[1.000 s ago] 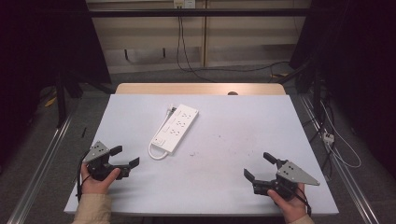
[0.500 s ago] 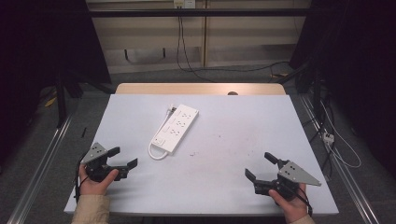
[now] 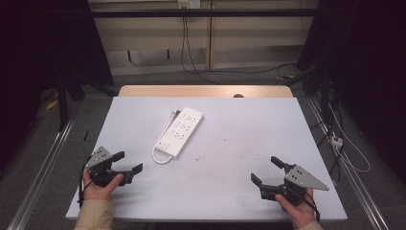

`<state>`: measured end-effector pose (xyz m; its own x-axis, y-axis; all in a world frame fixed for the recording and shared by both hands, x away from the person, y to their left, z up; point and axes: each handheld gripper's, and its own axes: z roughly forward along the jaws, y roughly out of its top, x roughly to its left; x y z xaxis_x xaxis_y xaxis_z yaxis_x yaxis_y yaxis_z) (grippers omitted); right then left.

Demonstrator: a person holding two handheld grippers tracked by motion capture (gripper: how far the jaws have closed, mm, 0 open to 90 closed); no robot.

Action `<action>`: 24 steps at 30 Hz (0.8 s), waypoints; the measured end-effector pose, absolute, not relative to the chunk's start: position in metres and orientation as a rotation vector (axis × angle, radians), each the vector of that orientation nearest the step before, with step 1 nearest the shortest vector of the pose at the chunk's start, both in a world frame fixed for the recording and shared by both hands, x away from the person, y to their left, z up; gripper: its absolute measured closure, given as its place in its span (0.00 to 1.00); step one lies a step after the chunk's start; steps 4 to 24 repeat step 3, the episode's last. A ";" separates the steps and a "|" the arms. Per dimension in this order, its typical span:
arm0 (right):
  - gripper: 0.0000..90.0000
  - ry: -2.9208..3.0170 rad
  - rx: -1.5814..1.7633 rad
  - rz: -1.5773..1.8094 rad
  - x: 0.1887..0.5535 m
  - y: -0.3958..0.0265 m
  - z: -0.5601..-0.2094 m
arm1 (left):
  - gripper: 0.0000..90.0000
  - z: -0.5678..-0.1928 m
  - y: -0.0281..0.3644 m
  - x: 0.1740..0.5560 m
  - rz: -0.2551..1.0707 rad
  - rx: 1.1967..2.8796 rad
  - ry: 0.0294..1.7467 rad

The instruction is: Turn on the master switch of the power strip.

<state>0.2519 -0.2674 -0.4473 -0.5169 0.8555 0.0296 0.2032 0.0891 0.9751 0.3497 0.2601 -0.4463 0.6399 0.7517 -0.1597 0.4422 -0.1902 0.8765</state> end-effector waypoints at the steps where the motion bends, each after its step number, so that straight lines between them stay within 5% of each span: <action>1: 0.08 1.796 1.042 1.460 0.252 -0.267 -0.447 | 0.08 -0.446 0.260 0.350 0.375 1.825 0.958; 24: 0.08 1.797 1.042 1.461 0.252 -0.267 -0.447 | 0.08 -0.447 0.259 0.350 0.379 1.832 0.961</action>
